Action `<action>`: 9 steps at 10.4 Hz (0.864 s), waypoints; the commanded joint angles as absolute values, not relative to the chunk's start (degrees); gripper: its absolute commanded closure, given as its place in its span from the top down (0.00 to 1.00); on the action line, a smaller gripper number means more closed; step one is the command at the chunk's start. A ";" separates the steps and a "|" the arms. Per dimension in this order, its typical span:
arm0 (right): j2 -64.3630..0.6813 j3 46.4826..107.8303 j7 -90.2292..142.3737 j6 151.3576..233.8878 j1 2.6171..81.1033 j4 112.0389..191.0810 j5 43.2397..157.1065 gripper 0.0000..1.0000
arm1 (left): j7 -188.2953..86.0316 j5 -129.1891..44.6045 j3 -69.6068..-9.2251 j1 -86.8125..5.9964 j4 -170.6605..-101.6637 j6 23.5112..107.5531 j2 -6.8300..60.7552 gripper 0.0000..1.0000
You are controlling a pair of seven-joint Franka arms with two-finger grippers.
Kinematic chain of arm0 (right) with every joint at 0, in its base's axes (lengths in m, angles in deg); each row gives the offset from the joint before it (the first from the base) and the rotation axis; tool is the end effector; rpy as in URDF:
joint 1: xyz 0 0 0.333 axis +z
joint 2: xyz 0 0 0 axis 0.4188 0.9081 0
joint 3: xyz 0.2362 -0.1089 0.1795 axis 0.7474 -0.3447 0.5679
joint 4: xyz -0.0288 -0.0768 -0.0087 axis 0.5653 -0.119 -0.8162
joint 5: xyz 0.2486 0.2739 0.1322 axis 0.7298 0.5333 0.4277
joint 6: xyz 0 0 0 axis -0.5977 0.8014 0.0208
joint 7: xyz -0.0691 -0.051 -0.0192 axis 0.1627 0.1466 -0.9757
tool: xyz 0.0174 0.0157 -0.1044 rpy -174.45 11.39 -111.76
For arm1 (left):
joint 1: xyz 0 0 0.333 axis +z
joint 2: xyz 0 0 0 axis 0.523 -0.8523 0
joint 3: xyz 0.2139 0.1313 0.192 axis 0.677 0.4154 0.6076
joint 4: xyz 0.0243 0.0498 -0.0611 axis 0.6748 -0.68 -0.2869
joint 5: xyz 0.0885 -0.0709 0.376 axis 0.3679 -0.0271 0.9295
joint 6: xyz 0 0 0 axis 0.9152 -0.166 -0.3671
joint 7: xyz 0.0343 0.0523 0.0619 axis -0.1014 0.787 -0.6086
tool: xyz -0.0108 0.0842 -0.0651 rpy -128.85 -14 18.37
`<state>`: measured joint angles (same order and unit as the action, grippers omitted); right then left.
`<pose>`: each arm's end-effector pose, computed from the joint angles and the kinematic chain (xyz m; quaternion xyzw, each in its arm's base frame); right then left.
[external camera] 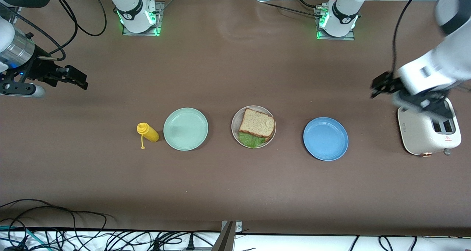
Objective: Make sandwich on beige plate with both arms
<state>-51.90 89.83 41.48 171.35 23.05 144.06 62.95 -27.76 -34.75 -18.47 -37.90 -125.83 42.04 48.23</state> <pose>0.5753 0.0530 0.5860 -0.9991 0.0423 0.0058 0.0005 0.5809 -0.0408 0.5932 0.9840 -0.1780 0.0000 0.0109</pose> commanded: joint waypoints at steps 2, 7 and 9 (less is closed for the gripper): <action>-51.44 89.90 41.12 170.78 22.83 142.71 63.50 1.00 | -35.43 -32.69 -24.33 -33.12 -134.89 43.12 58.56 1.00; -51.44 89.90 40.95 170.78 22.83 142.71 63.50 1.00 | -39.47 -31.54 -26.01 -33.11 -132.08 37.77 57.25 1.00; -51.53 89.90 40.95 170.78 22.83 142.71 63.50 1.00 | -40.29 -31.63 -26.10 -33.12 -131.46 37.49 56.20 1.00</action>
